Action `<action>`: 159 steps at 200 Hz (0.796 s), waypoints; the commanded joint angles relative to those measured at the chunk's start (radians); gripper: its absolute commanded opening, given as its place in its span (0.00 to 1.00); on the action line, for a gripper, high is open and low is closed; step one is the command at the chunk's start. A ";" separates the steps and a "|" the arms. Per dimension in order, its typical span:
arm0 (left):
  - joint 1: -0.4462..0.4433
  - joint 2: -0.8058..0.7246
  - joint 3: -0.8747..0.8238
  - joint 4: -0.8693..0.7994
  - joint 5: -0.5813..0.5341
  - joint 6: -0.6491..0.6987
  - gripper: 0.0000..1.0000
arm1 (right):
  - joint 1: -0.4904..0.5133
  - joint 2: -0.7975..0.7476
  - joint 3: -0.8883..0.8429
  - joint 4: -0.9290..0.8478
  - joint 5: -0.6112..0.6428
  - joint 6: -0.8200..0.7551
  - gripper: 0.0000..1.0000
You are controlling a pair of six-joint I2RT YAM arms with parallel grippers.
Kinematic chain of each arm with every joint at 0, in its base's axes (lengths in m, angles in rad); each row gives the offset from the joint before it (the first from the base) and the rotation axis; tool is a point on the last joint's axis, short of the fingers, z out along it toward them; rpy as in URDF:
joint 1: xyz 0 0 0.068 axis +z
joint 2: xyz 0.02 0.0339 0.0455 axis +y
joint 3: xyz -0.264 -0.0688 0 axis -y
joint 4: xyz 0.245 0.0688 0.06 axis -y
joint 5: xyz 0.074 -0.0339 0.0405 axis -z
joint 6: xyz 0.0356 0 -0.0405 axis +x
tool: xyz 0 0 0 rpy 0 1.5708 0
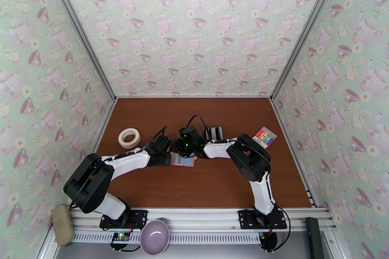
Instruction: Put the credit cards into the card holder
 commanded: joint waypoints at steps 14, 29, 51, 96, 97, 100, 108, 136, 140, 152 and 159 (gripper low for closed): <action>0.005 0.013 -0.038 0.046 0.062 -0.019 0.23 | -0.018 -0.075 -0.002 -0.100 0.040 -0.086 0.34; 0.005 -0.014 -0.052 0.053 0.074 -0.026 0.23 | -0.025 -0.123 0.022 -0.210 0.082 -0.149 0.34; 0.004 -0.058 -0.081 0.067 0.089 -0.043 0.23 | -0.040 -0.191 0.038 -0.325 0.126 -0.224 0.35; 0.003 -0.123 -0.137 0.098 0.111 -0.080 0.23 | -0.078 -0.321 0.025 -0.522 0.266 -0.356 0.39; 0.002 -0.125 -0.137 0.099 0.110 -0.081 0.23 | -0.080 -0.323 0.024 -0.527 0.271 -0.358 0.39; 0.002 -0.127 -0.140 0.100 0.110 -0.082 0.23 | -0.085 -0.331 0.024 -0.540 0.278 -0.366 0.40; 0.002 -0.130 -0.141 0.100 0.106 -0.083 0.24 | -0.098 -0.351 0.024 -0.576 0.313 -0.387 0.43; 0.005 -0.118 -0.132 0.098 0.090 -0.066 0.29 | -0.123 -0.418 0.067 -0.750 0.526 -0.494 0.51; 0.004 -0.114 -0.128 0.097 0.089 -0.062 0.29 | -0.127 -0.424 0.072 -0.770 0.545 -0.506 0.52; 0.008 -0.100 -0.117 0.095 0.087 -0.055 0.31 | -0.145 -0.441 0.083 -0.816 0.603 -0.540 0.54; 0.009 -0.094 -0.110 0.096 0.087 -0.051 0.31 | -0.157 -0.447 0.087 -0.835 0.626 -0.557 0.55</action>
